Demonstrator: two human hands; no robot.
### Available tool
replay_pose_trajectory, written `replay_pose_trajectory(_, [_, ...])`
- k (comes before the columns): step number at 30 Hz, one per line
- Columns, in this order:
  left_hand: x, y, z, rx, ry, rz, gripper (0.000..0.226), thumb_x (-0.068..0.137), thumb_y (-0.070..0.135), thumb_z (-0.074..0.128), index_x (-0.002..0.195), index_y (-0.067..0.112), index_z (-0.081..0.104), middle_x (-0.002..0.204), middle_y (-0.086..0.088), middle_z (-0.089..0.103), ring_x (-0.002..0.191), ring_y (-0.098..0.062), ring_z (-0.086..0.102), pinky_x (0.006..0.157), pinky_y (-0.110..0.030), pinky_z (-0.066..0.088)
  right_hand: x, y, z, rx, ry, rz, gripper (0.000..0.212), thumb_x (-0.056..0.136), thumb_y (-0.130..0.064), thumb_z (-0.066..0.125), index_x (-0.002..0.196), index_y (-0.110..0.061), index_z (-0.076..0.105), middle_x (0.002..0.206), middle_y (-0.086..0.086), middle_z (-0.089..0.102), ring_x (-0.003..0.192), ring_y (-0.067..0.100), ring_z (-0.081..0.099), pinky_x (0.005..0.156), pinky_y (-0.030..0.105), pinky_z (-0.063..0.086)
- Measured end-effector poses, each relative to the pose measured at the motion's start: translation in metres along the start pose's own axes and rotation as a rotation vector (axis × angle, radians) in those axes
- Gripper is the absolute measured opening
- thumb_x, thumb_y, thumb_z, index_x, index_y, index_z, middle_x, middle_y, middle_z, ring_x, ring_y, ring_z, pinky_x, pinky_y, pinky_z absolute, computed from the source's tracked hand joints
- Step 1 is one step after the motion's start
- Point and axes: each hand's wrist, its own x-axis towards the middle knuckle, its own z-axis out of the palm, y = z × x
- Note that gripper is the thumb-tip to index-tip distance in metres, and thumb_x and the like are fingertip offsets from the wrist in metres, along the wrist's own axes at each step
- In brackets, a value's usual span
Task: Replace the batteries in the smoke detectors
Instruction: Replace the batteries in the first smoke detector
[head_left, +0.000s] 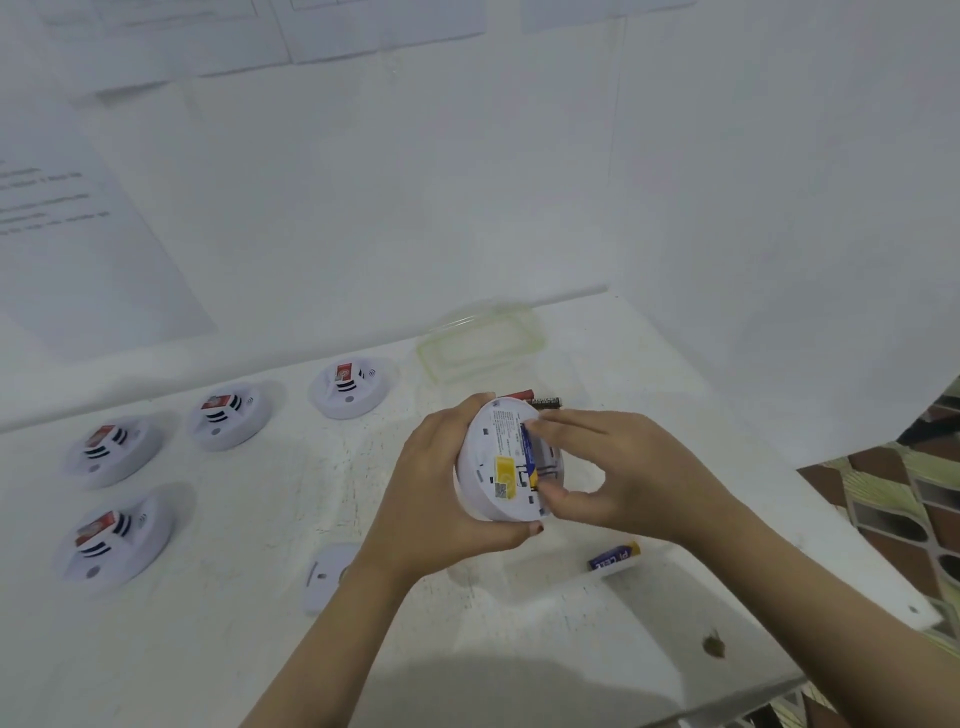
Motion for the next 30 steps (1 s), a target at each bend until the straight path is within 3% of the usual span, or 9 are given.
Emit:
replay_pose_trajectory(4, [0.001, 0.001, 0.0, -0.004, 0.007, -0.006, 0.09, 0.05, 0.048, 0.081, 0.129, 0.049, 0.038, 0.126, 0.034, 0.047, 0.114, 0.005, 0.049, 0.095, -0.009, 0.036, 0.0, 0.0, 0.003, 0.0, 0.021, -0.035, 0.037, 0.073, -0.023, 0.063, 0.103, -0.003, 0.071, 0.092, 0.006, 0.074, 0.074, 0.017, 0.069, 0.052, 0.024, 0.054])
replay_pose_trajectory(9, [0.0, -0.002, -0.003, -0.003, 0.028, -0.058, 0.092, 0.049, 0.049, 0.081, 0.13, 0.049, 0.037, 0.124, 0.033, 0.048, 0.113, 0.003, 0.049, 0.095, -0.01, 0.038, 0.0, -0.004, 0.004, 0.055, 0.006, -0.021, 0.038, 0.08, -0.021, 0.048, 0.106, -0.006, 0.071, 0.096, 0.001, 0.074, 0.074, 0.011, 0.068, 0.054, 0.017, 0.051])
replay_pose_trajectory(14, [-0.006, -0.007, -0.003, -0.006, 0.05, -0.131, 0.096, 0.049, 0.051, 0.084, 0.133, 0.03, 0.044, 0.126, 0.022, 0.052, 0.117, -0.006, 0.051, 0.097, -0.025, 0.045, -0.007, -0.004, 0.014, 0.23, -0.042, 0.114, 0.045, 0.087, -0.042, 0.053, 0.121, -0.015, 0.063, 0.122, 0.002, 0.063, 0.102, 0.011, 0.063, 0.077, 0.028, 0.056])
replay_pose_trajectory(16, [-0.006, -0.009, -0.004, -0.027, 0.041, -0.145, 0.097, 0.046, 0.049, 0.087, 0.131, 0.031, 0.044, 0.124, 0.02, 0.054, 0.115, -0.009, 0.055, 0.094, -0.031, 0.049, -0.006, -0.001, 0.015, 0.265, -0.01, 0.138, 0.04, 0.087, -0.036, 0.053, 0.116, -0.013, 0.067, 0.117, 0.003, 0.066, 0.1, 0.011, 0.063, 0.081, 0.026, 0.055])
replay_pose_trajectory(19, [-0.007, -0.011, -0.005, -0.048, 0.048, -0.169, 0.093, 0.043, 0.049, 0.087, 0.122, 0.044, 0.038, 0.121, 0.025, 0.054, 0.111, -0.004, 0.057, 0.087, -0.022, 0.051, -0.006, -0.001, 0.01, 0.283, 0.106, 0.129, 0.03, 0.087, -0.019, 0.053, 0.109, -0.008, 0.07, 0.106, 0.001, 0.071, 0.095, 0.007, 0.065, 0.083, 0.015, 0.051])
replay_pose_trajectory(22, [-0.01, -0.017, -0.005, -0.068, 0.09, -0.202, 0.089, 0.044, 0.049, 0.084, 0.118, 0.048, 0.034, 0.118, 0.03, 0.051, 0.109, -0.001, 0.057, 0.084, -0.015, 0.05, -0.01, -0.003, 0.002, 0.346, 0.171, 0.168, 0.024, 0.082, -0.008, 0.059, 0.103, -0.01, 0.072, 0.092, -0.009, 0.07, 0.081, -0.004, 0.061, 0.073, 0.007, 0.047])
replay_pose_trajectory(25, [-0.009, -0.023, -0.009, -0.07, 0.116, -0.211, 0.085, 0.049, 0.047, 0.082, 0.119, 0.049, 0.033, 0.117, 0.03, 0.049, 0.111, -0.002, 0.055, 0.087, -0.016, 0.05, -0.017, -0.003, -0.006, 0.395, 0.016, 0.204, 0.023, 0.08, -0.014, 0.057, 0.096, -0.018, 0.073, 0.083, -0.017, 0.068, 0.069, -0.003, 0.058, 0.061, 0.011, 0.047])
replay_pose_trajectory(28, [-0.009, -0.031, -0.012, -0.078, 0.131, -0.224, 0.091, 0.052, 0.048, 0.08, 0.129, 0.047, 0.03, 0.122, 0.037, 0.046, 0.118, 0.005, 0.049, 0.095, -0.013, 0.045, -0.021, 0.0, -0.006, 0.362, -0.235, 0.219, 0.024, 0.082, -0.026, 0.054, 0.097, -0.026, 0.073, 0.086, -0.02, 0.069, 0.066, -0.003, 0.059, 0.06, 0.006, 0.041])
replay_pose_trajectory(30, [-0.009, -0.035, -0.013, -0.08, 0.145, -0.249, 0.099, 0.052, 0.051, 0.079, 0.137, 0.04, 0.029, 0.125, 0.045, 0.04, 0.121, 0.012, 0.043, 0.1, -0.01, 0.039, -0.018, 0.001, -0.004, 0.363, -0.23, 0.264, 0.026, 0.082, -0.037, 0.051, 0.095, -0.029, 0.073, 0.091, -0.021, 0.069, 0.064, -0.001, 0.06, 0.059, 0.007, 0.044])
